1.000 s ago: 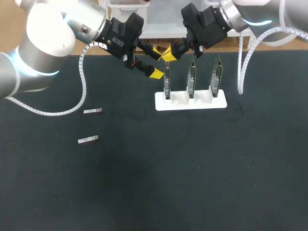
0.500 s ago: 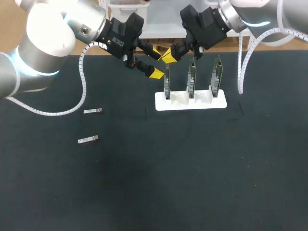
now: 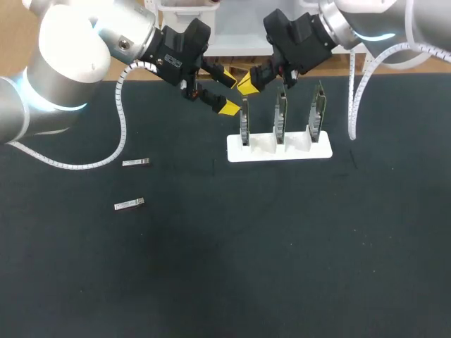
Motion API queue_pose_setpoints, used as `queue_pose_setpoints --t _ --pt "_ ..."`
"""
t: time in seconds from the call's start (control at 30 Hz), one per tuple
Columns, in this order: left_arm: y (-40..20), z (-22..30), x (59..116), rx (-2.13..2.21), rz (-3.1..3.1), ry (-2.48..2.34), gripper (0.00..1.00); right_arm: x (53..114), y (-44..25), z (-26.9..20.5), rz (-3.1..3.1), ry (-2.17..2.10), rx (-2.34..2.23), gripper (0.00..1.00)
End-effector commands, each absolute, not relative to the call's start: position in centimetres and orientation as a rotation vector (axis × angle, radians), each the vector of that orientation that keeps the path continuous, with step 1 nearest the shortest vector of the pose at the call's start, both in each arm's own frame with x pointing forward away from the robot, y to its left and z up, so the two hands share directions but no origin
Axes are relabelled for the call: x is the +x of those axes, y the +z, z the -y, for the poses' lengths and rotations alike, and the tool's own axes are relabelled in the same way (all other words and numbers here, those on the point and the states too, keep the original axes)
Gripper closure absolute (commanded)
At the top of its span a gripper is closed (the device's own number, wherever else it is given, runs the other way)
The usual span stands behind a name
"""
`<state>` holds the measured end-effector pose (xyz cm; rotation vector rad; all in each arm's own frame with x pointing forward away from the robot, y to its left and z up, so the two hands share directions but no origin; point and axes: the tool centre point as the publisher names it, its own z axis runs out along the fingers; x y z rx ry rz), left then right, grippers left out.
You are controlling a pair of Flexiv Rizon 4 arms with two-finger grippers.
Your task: Pick up the optical module with the left hand, and insert it into the network port with the right hand.
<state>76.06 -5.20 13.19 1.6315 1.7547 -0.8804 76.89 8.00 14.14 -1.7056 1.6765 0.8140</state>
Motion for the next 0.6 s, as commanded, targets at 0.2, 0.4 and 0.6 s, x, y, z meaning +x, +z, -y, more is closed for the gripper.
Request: queue_pose_setpoints --t 0.2,0.4,0.6 --pt "13.22 5.25 76.03 1.631 -1.759 -0.877 0.00 76.91 13.49 -8.12 -1.681 0.822 -1.701 1.00" --pt "13.22 5.25 76.03 1.631 -1.759 -0.877 0.00 76.70 13.13 -8.08 -1.688 0.828 -1.698 1.00" --pt "13.22 5.25 76.03 1.631 -1.759 -0.877 0.00 76.43 12.70 -7.83 -1.699 0.831 -1.699 1.00"
